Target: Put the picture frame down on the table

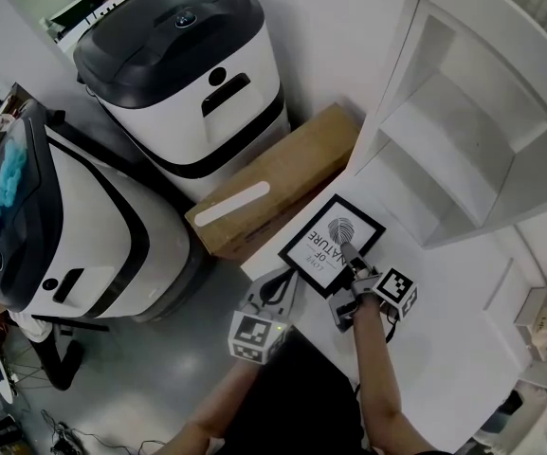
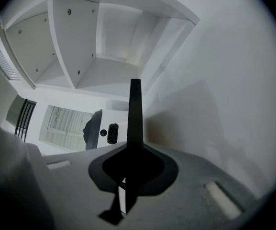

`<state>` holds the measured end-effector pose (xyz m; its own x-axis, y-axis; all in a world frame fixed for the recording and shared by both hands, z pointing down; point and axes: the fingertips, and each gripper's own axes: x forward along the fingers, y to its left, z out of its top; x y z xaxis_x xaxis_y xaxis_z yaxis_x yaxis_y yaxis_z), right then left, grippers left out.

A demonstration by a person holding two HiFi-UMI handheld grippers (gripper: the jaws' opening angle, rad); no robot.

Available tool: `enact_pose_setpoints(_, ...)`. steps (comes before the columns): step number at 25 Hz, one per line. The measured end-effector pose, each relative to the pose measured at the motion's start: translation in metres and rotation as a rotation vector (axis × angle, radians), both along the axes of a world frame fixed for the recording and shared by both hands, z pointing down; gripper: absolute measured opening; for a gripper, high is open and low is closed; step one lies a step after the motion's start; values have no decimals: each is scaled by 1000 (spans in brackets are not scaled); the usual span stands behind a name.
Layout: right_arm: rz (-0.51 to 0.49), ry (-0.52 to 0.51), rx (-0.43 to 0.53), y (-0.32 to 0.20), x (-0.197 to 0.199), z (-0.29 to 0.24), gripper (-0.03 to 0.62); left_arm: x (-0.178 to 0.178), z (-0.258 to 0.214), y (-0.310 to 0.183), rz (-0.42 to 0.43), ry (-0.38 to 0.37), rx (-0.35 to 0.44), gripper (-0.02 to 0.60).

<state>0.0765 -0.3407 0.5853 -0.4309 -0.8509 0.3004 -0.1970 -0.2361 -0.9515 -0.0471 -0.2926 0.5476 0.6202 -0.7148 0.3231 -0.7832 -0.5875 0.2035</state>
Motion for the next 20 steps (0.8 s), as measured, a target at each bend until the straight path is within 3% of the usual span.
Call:
enact_pose_setpoints(15, -36, -51, -8, -8, -10, 11, 14, 7, 14, -3, 1, 6, -28, 11)
enact_pose_setpoints(20, -55, -6, -5, -7, -10, 13, 14, 11, 16, -2, 12, -6, -26, 11)
